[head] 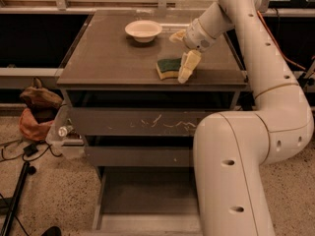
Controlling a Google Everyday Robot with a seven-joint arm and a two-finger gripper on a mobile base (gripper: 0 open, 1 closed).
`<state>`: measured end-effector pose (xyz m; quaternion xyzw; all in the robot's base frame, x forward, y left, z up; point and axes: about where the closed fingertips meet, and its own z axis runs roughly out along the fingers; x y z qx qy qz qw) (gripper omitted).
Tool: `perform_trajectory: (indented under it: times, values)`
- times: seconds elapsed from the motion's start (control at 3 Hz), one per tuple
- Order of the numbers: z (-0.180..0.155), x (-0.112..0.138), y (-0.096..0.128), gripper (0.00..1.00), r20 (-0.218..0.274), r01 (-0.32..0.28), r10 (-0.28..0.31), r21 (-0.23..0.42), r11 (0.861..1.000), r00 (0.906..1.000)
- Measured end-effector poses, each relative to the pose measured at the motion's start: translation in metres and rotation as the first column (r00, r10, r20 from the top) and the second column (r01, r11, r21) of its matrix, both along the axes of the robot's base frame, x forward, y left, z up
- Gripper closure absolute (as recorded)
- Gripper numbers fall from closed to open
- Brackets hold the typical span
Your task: Place sponge into bottom drawer
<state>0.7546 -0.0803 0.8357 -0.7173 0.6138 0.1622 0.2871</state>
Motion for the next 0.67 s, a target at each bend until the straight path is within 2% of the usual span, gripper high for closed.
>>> perform_trajectory:
  times: [0.33, 0.67]
  values:
    - [0.0000, 0.0000, 0.0000, 0.18, 0.000, 0.000, 0.000, 0.000, 1.000, 1.0000]
    - [0.0000, 0.0000, 0.0000, 0.42, 0.000, 0.000, 0.000, 0.000, 1.000, 1.0000]
